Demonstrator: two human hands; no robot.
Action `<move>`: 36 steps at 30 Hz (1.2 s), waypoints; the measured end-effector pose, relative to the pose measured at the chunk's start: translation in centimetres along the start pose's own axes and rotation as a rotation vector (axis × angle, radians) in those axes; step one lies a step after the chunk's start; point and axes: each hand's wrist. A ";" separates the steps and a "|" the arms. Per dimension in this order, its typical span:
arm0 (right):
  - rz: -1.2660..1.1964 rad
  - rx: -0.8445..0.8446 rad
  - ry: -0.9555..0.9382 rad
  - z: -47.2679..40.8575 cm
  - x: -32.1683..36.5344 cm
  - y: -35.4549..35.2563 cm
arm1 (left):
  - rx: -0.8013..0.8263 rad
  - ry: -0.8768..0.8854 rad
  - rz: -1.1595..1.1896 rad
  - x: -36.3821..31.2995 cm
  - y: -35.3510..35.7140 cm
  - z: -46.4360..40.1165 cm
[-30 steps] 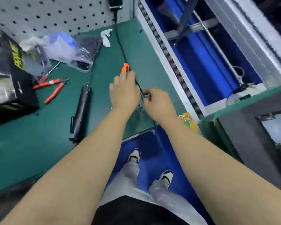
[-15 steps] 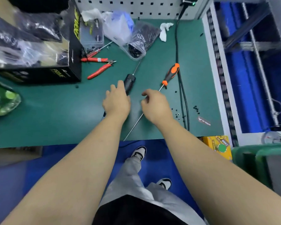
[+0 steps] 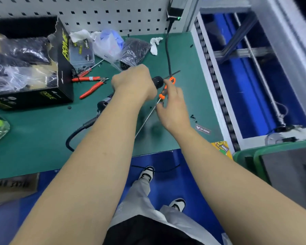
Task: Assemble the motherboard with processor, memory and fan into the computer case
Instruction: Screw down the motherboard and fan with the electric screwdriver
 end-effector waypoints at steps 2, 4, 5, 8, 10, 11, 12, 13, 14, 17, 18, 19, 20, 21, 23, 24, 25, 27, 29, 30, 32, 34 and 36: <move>-0.030 -0.052 -0.018 0.1 0.1 -2.0 | -0.026 0.062 -0.066 -2.2 -2.3 0.3; -0.036 -0.127 -0.022 0.2 0.2 -4.2 | -0.033 0.137 -0.128 -4.5 -4.4 0.7; -0.038 -0.170 -0.026 0.3 0.2 -5.2 | -0.032 0.182 -0.159 -5.8 -5.2 0.9; 0.013 -0.291 -0.018 0.2 -0.1 -8.4 | -0.066 0.325 -0.189 -9.9 -6.8 1.9; 0.171 -0.377 0.049 0.4 -0.6 -10.6 | -0.073 0.400 -0.185 -12.5 -7.3 2.8; 0.270 -0.430 0.098 0.6 -0.8 -11.6 | -0.065 0.435 -0.189 -13.6 -7.4 3.2; 0.367 -0.479 0.141 0.9 -1.0 -12.7 | -0.055 0.478 -0.193 -14.6 -7.5 3.5; 0.456 -0.516 0.162 1.4 -1.3 -13.9 | -0.038 0.535 -0.203 -15.7 -7.6 3.9; 0.533 -0.512 0.147 1.7 -1.3 -14.7 | 0.000 0.579 -0.213 -16.3 -7.7 4.0; 0.635 -0.453 0.102 3.1 -1.9 -17.5 | 0.135 0.740 -0.231 -18.6 -8.2 4.8; 0.615 -0.462 0.093 3.8 -2.1 -18.3 | 0.159 0.779 -0.220 -19.3 -8.4 5.1; 0.594 -0.501 0.082 4.6 -2.4 -19.1 | 0.186 0.808 -0.198 -20.1 -8.6 5.4; 0.590 -0.569 0.077 5.5 -2.7 -19.7 | 0.214 0.837 -0.164 -20.8 -8.8 5.8; 0.605 -0.645 0.082 6.3 -2.9 -20.3 | 0.241 0.859 -0.124 -21.6 -9.0 6.1; 0.624 -0.779 0.129 7.7 -3.2 -21.6 | 0.298 0.902 -0.030 -23.1 -9.2 7.1; 0.595 -0.821 0.130 8.1 -3.2 -22.1 | 0.321 0.913 0.024 -23.6 -9.3 7.4; 0.547 -0.853 0.111 8.3 -3.2 -22.6 | 0.341 0.922 0.084 -24.0 -9.4 7.7; 0.418 -0.906 0.045 8.9 -3.2 -23.9 | 0.379 0.938 0.189 -25.2 -9.3 8.6; 0.330 -0.927 0.001 9.6 -3.5 -25.1 | 0.412 0.952 0.284 -26.1 -9.1 9.6; 0.309 -0.933 -0.003 10.0 -3.7 -25.6 | 0.429 0.957 0.328 -26.5 -9.0 10.0; 0.284 -0.957 -0.002 10.7 -4.0 -26.6 | 0.474 0.961 0.412 -27.2 -8.7 10.5; 0.282 -0.982 -0.003 11.3 -4.2 -27.5 | 0.523 0.960 0.492 -27.7 -8.3 11.0; 0.237 -1.002 0.013 11.9 -4.3 -28.4 | 0.568 0.959 0.585 -28.2 -7.8 11.5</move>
Point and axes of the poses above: each hand's wrist, its own z-axis away from the middle knuckle, its own y-axis out of the palm, x = y × z, and after that the axes turned 7 degrees about -z, right-handed
